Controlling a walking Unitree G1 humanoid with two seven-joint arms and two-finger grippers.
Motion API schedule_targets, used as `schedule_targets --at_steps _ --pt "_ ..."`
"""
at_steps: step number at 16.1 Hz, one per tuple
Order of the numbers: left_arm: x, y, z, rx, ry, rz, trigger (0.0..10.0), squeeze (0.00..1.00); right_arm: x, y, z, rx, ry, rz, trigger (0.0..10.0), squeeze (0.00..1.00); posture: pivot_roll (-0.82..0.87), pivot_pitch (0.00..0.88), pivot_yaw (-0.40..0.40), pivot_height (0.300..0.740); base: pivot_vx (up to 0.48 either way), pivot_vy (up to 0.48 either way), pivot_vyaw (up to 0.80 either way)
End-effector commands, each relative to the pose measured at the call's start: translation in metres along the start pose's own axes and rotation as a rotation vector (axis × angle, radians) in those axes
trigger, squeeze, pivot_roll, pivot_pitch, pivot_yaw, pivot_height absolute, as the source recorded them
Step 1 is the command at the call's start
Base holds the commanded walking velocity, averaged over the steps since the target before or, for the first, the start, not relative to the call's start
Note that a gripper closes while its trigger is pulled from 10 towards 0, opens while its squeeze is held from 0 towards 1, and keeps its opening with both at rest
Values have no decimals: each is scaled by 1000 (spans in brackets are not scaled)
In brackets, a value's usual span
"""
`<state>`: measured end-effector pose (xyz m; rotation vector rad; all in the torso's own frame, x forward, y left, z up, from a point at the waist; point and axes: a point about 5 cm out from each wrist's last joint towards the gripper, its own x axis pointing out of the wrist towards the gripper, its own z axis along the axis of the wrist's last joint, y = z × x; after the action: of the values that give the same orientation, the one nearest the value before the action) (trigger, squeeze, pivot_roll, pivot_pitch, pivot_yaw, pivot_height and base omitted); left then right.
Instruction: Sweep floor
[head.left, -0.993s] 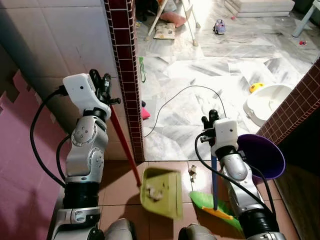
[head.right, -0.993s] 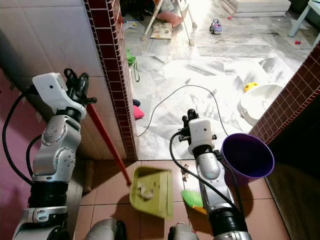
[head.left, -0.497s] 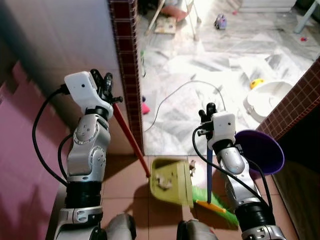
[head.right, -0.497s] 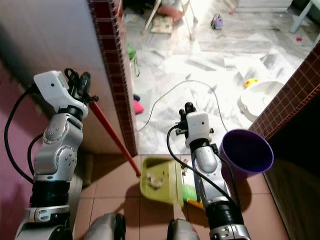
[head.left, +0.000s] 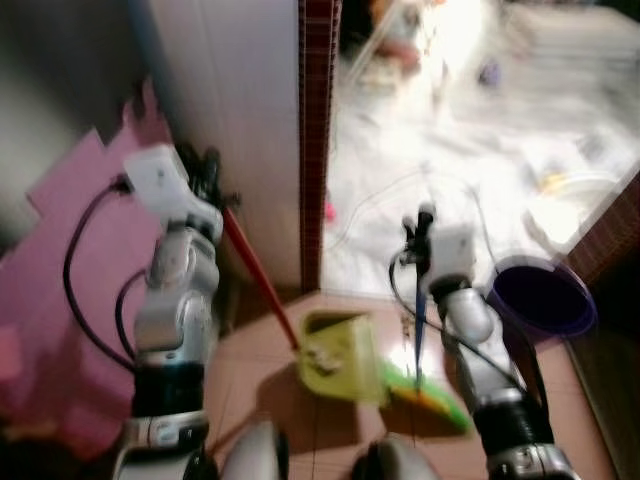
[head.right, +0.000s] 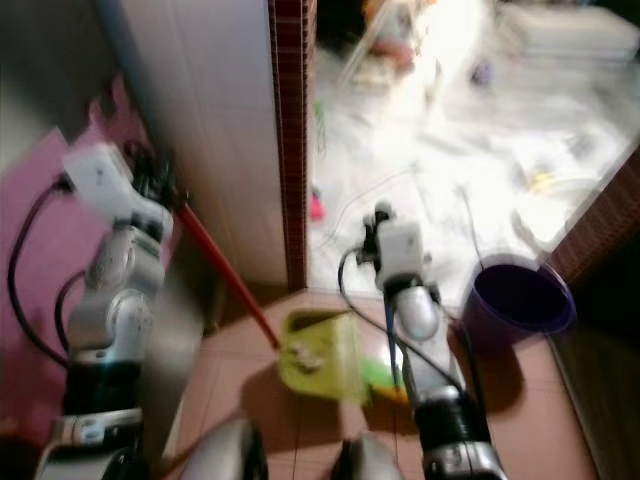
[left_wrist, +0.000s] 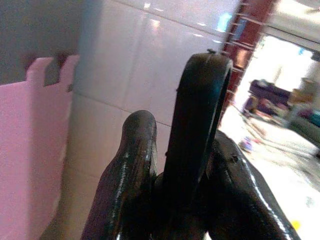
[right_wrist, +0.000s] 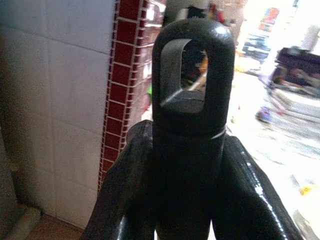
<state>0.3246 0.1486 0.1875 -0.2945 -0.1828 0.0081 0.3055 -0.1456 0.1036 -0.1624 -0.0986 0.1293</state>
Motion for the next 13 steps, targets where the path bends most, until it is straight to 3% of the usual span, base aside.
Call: schedule_targets --at_steps 1,3,7,13 --pt "3 -8 13 -21 -57 -29 10000 0 -1 1 -1 17 8 3 10000 0 -46 0 15 740 0 0 0" --pt "2 -8 12 -22 -57 -29 10000 0 0 -1 -1 10 10 -13 10000 0 -47 0 14 740 0 0 -247" --pt "-2 -9 11 -31 -67 -44 10000 0 -1 -5 -2 11 19 -31 10000 0 -50 0 15 740 0 0 -800" --pt "-2 -10 8 -47 -55 -53 10000 0 1 -16 -2 -11 21 -87 10000 0 -59 0 25 740 0 -343 -800"
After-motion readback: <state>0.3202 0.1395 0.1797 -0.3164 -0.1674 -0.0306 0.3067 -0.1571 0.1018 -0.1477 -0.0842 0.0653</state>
